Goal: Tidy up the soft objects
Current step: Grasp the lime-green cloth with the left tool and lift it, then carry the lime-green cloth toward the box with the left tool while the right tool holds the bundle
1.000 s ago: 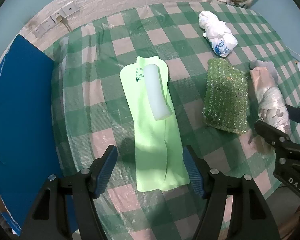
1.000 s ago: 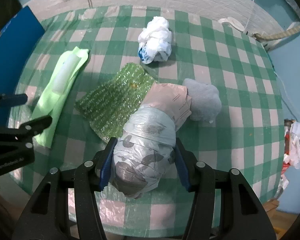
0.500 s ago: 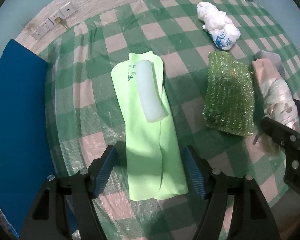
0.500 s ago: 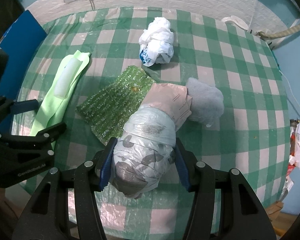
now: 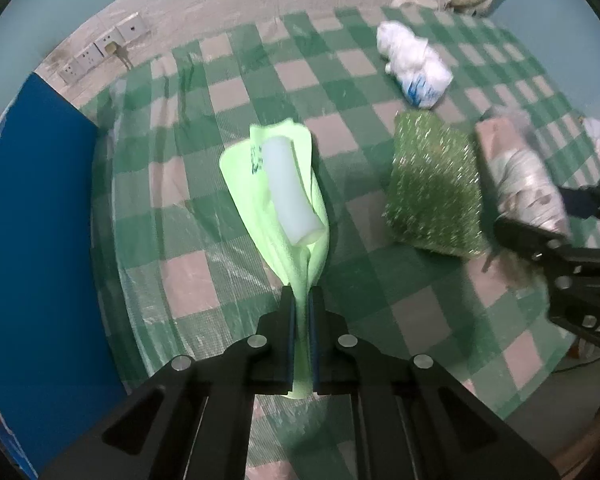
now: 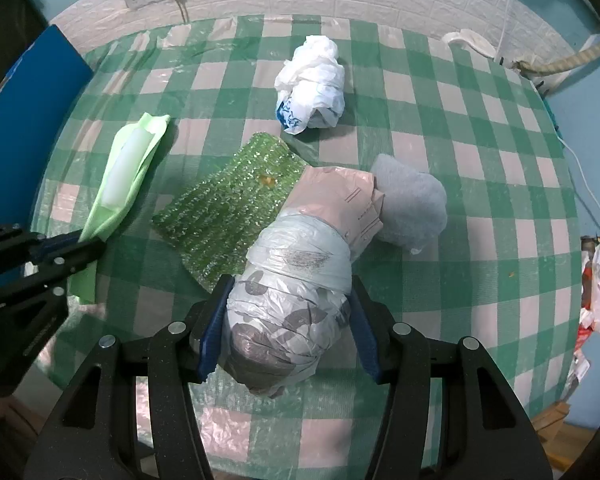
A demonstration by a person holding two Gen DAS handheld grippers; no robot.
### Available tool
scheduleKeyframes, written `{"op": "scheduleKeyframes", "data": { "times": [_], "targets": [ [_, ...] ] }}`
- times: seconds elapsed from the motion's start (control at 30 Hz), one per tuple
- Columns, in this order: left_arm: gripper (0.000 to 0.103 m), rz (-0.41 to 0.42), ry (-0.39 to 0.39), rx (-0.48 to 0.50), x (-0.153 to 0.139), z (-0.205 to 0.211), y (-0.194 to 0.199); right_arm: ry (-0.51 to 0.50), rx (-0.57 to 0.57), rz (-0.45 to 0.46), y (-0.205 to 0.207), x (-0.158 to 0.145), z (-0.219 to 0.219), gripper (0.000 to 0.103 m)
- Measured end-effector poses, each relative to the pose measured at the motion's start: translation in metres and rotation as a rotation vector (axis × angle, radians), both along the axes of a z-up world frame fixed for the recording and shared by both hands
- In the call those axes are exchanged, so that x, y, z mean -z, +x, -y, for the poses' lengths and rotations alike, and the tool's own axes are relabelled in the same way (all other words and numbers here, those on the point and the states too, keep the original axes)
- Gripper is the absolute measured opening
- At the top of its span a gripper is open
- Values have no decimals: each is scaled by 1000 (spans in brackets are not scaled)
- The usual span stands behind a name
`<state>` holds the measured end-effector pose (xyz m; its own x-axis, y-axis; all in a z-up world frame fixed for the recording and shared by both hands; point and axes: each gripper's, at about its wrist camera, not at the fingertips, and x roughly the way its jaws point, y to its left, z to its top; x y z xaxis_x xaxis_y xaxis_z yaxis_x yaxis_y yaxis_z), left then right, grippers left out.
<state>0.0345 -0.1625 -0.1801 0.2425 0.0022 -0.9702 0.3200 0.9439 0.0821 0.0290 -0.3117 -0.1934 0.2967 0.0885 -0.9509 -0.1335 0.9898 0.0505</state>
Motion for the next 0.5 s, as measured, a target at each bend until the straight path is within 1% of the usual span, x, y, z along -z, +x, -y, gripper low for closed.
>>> {"op": "scheduleKeyframes", "data": {
  "times": [0.07,0.27,0.37,0.5],
  "targets": [
    [6,21,-18,1,-8,-1,-2,-1,0,2,0,-1,-1,55],
    [6,128,-75,20,-46,-2,-5,0,1,4,-1,-2,-2,55],
    [6,172,-94,35,-63,-4,-7,1,3,6,-1,-3,-1,55],
    [6,223,-101,51,-79,-8,-5,5,8,14,-1,-7,0,55]
  ]
}}
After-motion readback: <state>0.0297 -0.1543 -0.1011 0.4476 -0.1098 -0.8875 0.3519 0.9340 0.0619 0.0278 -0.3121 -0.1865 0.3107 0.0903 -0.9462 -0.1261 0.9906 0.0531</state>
